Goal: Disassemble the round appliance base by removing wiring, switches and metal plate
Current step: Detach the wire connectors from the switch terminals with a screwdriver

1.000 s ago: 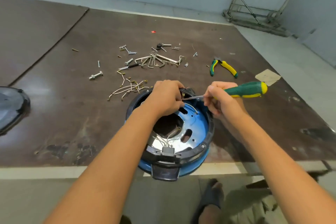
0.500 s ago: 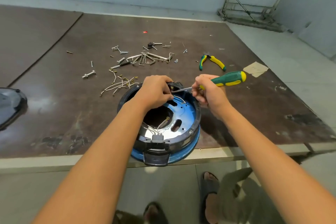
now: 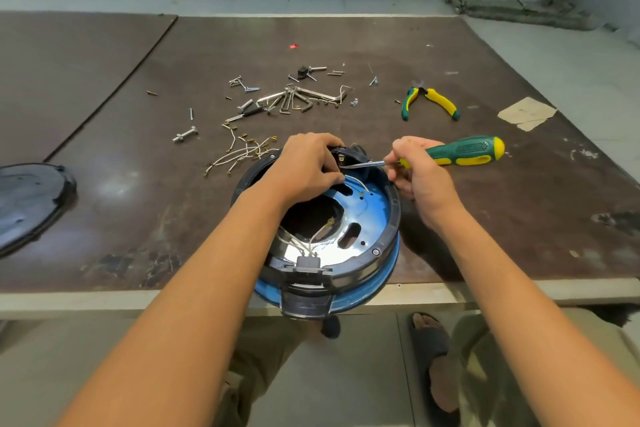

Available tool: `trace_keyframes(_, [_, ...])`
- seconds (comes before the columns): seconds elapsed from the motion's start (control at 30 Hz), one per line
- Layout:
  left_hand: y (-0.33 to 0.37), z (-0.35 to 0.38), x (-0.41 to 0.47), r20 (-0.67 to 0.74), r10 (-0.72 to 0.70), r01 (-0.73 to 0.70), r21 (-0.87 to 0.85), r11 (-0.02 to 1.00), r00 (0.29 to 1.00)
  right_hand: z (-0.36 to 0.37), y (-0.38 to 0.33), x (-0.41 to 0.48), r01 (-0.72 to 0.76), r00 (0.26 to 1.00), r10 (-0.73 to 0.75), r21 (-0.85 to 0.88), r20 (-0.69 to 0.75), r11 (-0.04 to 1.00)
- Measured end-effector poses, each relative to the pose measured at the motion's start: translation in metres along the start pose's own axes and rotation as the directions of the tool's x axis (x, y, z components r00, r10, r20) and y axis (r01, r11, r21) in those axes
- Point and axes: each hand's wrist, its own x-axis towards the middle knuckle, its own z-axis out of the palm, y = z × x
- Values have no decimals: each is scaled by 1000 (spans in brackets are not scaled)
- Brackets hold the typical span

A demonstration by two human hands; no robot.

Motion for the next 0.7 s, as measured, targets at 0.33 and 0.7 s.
trace_keyframes(0.33, [-4, 2, 1, -7, 3, -3, 8, 1000, 1000, 1, 0, 3, 15, 999, -15, 16, 35, 1000])
trace_keyframes(0.7, [-4, 3, 2, 24, 12, -12, -18, 1000, 1000, 6, 3, 4, -47, 995, 52, 62, -79, 997])
